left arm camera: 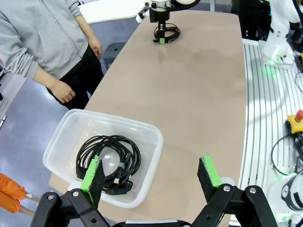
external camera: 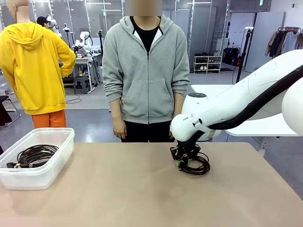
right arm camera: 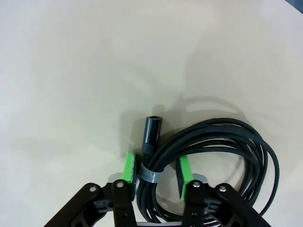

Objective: Organize and store the cables.
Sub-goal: Place the USB Extension Cable into the Organizing box.

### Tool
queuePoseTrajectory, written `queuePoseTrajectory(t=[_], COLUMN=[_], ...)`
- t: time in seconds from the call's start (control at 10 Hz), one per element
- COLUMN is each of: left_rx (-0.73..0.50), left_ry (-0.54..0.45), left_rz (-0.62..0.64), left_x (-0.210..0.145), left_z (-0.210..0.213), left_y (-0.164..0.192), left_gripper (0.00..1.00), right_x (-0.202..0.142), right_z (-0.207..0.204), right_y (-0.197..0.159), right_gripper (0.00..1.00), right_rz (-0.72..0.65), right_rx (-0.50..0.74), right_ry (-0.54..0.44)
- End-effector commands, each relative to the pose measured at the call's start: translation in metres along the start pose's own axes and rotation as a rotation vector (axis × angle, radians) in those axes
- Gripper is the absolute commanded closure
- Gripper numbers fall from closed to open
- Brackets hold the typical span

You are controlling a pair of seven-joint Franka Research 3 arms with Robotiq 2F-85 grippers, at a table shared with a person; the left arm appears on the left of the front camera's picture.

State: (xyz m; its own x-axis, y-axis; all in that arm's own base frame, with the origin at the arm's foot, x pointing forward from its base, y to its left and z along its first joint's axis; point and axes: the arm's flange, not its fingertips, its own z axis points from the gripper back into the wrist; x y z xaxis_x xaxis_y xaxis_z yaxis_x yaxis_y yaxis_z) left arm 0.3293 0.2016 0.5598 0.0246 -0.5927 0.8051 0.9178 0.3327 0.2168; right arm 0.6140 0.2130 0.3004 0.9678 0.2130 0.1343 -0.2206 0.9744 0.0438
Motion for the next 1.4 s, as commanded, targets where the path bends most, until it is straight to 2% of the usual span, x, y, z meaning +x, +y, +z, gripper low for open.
queuePoseTrajectory(t=[0.0,0.1,0.6,0.8,1.3], left_rx=[0.003,0.003,0.003,0.003,0.003], left_ry=[-0.029,-0.029,-0.029,-0.029,-0.029], left_rz=[-0.023,-0.023,-0.023,-0.023,-0.023], left_x=[0.000,0.000,0.000,0.000,0.000], left_z=[-0.001,-0.001,-0.001,-0.001,-0.001], left_y=[-0.003,-0.003,-0.003,-0.003,-0.003], left_gripper=[0.00,0.00,0.00,0.00,0.00], right_x=[0.000,-0.001,-0.008,-0.001,-0.001], right_z=[-0.010,-0.012,-0.009,0.001,0.001], right_y=[0.015,0.017,0.025,0.014,0.014], right_gripper=[0.97,1.00,1.00,1.00,1.00], right_rz=[-0.035,-0.034,-0.010,0.021,0.021], right_rx=[-0.047,-0.052,-0.076,-0.055,-0.055], right_ry=[0.011,0.018,0.008,-0.008,-0.008])
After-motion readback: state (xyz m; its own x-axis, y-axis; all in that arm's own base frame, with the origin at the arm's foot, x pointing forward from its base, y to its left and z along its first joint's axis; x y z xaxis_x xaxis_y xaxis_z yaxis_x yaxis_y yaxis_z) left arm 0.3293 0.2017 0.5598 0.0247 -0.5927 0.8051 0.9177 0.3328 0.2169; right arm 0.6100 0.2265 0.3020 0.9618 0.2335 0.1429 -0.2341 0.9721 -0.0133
